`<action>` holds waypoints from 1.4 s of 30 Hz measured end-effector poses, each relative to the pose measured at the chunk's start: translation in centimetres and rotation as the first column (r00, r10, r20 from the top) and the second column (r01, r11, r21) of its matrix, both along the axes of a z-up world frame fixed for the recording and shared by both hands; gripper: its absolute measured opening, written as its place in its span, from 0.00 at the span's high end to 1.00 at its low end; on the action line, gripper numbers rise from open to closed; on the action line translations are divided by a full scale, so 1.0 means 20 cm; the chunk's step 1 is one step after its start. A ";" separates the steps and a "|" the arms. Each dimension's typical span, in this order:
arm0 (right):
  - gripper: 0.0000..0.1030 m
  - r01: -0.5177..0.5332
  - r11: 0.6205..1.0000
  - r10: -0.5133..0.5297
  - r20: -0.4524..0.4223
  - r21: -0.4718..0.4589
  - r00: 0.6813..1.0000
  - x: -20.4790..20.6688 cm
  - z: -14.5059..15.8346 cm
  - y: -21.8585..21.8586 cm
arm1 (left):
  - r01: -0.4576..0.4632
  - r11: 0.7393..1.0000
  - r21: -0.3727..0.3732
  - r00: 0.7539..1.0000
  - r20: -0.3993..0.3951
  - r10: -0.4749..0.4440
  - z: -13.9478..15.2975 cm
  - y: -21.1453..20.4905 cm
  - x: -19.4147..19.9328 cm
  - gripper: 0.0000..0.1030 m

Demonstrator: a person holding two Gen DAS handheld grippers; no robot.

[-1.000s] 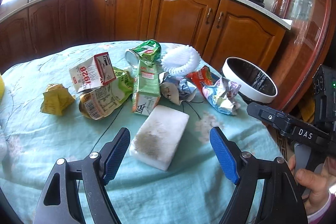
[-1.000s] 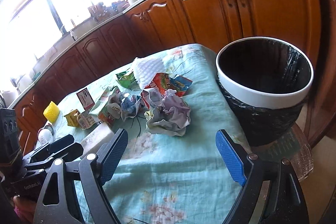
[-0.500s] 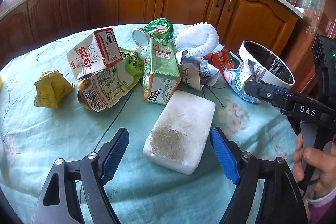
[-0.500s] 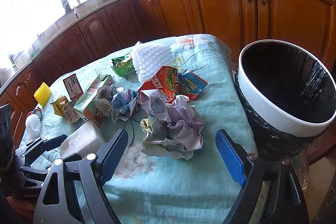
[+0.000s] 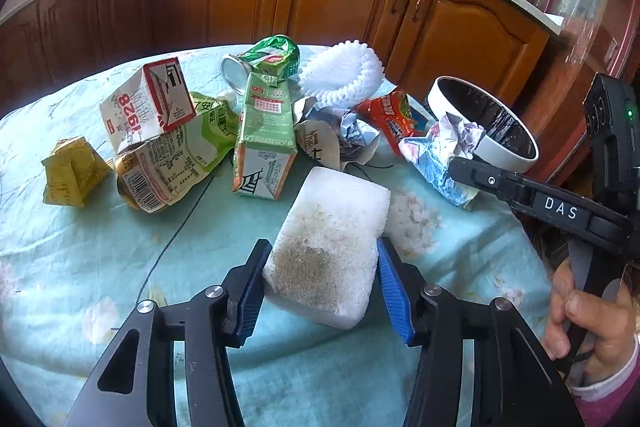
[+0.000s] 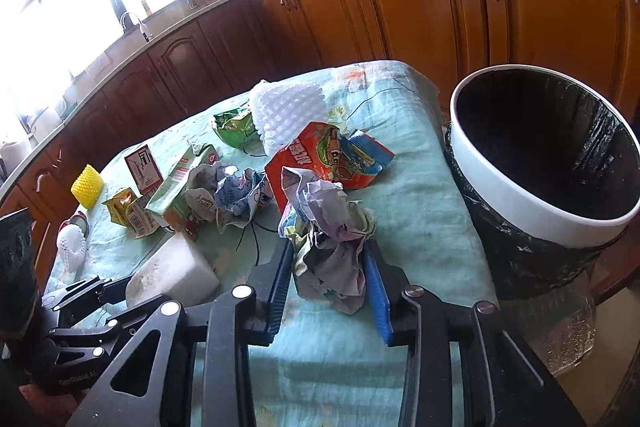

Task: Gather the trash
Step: 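Grasp the white foam block with the left tool while the right tool grasps crumpled paper, then carry the foam block in the left tool while the right tool carries the paper over the bin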

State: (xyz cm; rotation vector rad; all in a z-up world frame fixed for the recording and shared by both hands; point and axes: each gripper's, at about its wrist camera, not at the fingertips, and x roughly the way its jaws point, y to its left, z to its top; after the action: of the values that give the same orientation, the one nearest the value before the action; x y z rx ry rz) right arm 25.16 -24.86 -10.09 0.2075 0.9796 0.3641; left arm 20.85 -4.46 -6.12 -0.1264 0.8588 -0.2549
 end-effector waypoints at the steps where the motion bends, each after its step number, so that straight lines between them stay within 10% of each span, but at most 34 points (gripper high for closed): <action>1: 0.66 0.005 1.000 -0.005 0.003 0.007 1.000 -0.01 0.01 -0.01 | 0.005 1.000 -0.003 1.000 0.007 -0.005 0.01 -0.01 0.00 0.51; 42: 0.66 0.280 0.960 -0.280 0.098 0.009 0.955 -0.06 0.20 -0.70 | 0.221 0.975 0.017 0.972 0.074 -0.222 0.08 -0.60 0.41 0.50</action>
State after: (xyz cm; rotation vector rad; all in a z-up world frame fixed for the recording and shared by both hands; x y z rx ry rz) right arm 24.04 -38.91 -6.01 0.3169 0.8395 0.1104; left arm 29.05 -16.43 -4.60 -0.0121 0.7988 -0.4625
